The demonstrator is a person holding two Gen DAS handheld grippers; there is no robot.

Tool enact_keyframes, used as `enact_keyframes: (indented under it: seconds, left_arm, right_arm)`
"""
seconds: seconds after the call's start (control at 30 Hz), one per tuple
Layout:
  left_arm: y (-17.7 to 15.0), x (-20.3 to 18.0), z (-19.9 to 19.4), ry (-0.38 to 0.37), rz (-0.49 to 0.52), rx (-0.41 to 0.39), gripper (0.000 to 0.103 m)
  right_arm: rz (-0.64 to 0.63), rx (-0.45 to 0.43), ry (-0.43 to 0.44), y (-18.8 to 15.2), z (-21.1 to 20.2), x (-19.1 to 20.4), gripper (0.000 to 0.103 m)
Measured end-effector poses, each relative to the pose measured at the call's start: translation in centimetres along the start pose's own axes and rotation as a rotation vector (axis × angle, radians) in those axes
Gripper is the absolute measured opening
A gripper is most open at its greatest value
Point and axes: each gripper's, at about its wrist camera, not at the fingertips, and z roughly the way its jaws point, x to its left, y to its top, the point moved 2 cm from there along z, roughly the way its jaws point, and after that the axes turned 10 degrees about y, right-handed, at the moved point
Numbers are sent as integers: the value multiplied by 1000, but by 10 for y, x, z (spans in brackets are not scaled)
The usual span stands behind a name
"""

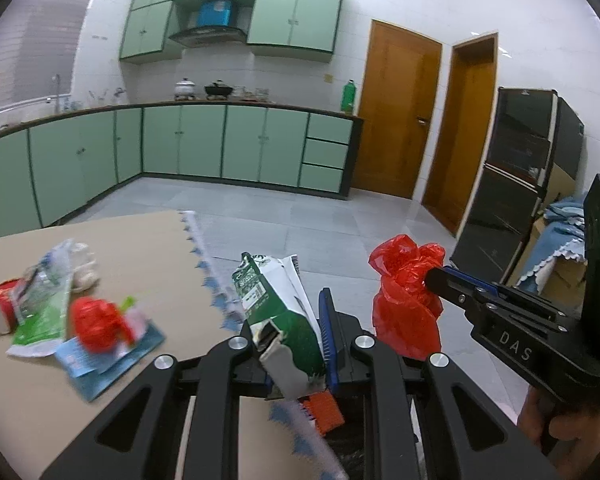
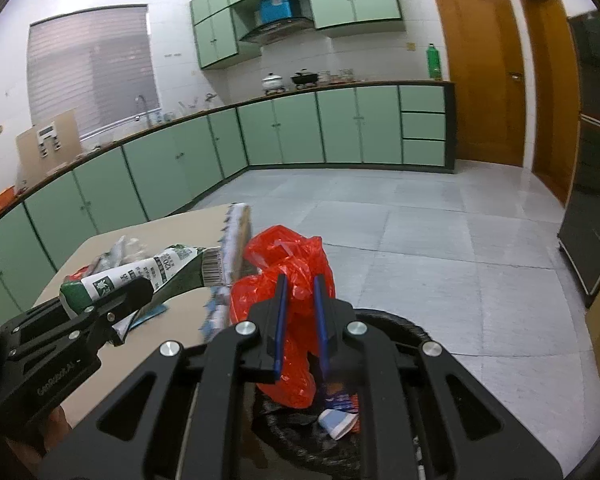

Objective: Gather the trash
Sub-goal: 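Carry the carton and red bag over the black bin with both tools, then open both tools over the bin to drop the carton and red bag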

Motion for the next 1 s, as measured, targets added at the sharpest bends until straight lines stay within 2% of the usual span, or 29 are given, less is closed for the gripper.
enact_keyframes:
  seconds: [0.23,0.6,0.73,0.8,0.83,0.87,0.93,1.0]
  left_arm:
    - [0,-24,38,-39,30,36,18]
    - [-7,-46,93,-61,57,136,18]
    - [-9,-51,106,-73,63,169,19]
    - [-9,-52,111,-74,57,185,21]
    - [-10,-52,114,-79,51,195,26]
    - [-9,-51,115,-79,47,197,32]
    - [-9,-50,116,-79,37,202,38]
    - [-8,-49,117,-85,25,209,42]
  right_arm:
    - [29,12,-41,-6,13,-35,12]
    - [96,82,-65,-26,52,-82,12]
    - [120,103,-64,-30,63,-94,19]
    - [133,110,-66,-30,67,-100,23]
    - [137,111,-69,-31,68,-102,25]
    - [143,110,-73,-31,68,-104,30]
    - [156,108,-75,-32,69,-107,39]
    - [165,105,-81,-34,69,-110,39]
